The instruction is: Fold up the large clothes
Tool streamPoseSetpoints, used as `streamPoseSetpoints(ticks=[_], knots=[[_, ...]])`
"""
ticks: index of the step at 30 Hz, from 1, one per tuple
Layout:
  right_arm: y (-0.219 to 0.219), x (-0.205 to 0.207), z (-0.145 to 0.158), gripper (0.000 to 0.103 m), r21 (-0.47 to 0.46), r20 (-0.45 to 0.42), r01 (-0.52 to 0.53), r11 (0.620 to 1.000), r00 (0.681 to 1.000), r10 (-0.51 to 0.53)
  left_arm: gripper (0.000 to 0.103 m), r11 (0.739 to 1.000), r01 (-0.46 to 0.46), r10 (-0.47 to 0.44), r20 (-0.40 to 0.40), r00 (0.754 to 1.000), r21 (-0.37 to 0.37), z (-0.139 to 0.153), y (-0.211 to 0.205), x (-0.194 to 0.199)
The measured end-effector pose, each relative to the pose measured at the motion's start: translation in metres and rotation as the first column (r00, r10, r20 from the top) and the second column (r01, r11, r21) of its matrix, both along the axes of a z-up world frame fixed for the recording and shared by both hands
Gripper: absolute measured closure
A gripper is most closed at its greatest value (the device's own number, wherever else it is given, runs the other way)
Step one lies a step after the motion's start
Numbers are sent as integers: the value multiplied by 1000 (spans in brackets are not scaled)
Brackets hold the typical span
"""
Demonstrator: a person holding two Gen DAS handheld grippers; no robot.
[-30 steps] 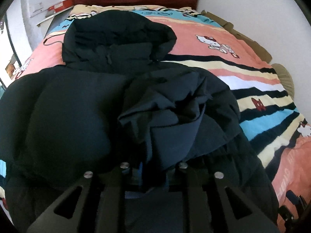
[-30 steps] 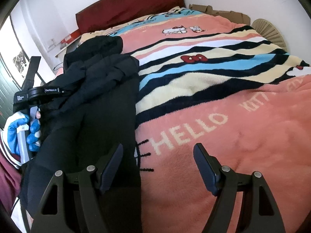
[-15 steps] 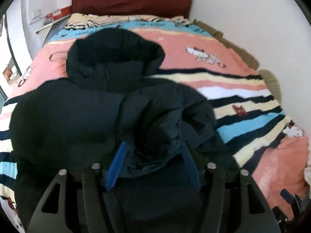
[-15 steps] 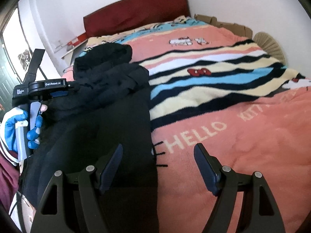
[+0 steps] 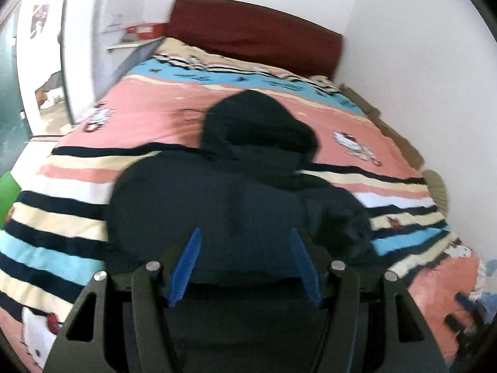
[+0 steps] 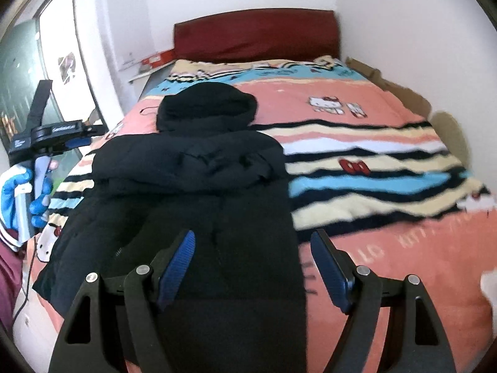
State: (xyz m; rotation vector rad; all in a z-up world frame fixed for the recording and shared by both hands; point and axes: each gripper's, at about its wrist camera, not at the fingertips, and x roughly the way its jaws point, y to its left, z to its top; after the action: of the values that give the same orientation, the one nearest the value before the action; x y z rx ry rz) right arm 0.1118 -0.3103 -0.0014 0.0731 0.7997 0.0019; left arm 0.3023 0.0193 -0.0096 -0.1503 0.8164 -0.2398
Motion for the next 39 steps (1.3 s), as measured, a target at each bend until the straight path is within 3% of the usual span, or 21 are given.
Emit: streamPoseSetpoints(ticks=[5, 9, 13, 17, 22, 24, 30, 35, 39], knots=[[43, 56, 10, 27, -32, 20, -86, 996, 996, 87, 45, 996, -44, 46, -15, 999, 76, -22, 44, 31], [80, 127, 2, 27, -16, 23, -152, 988, 988, 152, 45, 993, -83, 84, -12, 996, 85, -41, 62, 69], [109, 196, -23, 27, -4, 1, -192, 981, 981, 192, 45, 990, -106, 109, -22, 994, 96, -66, 68, 108], [119, 240, -66, 27, 1, -60, -202, 979, 978, 202, 45, 991, -83, 88, -49, 995, 101, -102, 62, 125], [110, 259, -122, 27, 26, -135, -184, 983, 973, 186, 41, 994, -38, 42, -40, 998, 103, -144, 48, 119], [106, 261, -136, 27, 62, -145, -185, 981, 971, 192, 40, 995, -32, 37, -47, 998, 97, -156, 46, 120], [112, 272, -162, 27, 32, -158, -209, 977, 965, 211, 40, 988, -34, 40, -36, 999, 149, -173, 36, 126], [114, 278, -163, 27, 20, -165, -213, 977, 963, 214, 40, 986, -59, 67, -42, 997, 157, -163, 37, 123], [100, 262, -142, 27, 75, -149, -207, 975, 965, 216, 40, 995, -59, 59, 8, 998, 76, -126, 35, 102]])
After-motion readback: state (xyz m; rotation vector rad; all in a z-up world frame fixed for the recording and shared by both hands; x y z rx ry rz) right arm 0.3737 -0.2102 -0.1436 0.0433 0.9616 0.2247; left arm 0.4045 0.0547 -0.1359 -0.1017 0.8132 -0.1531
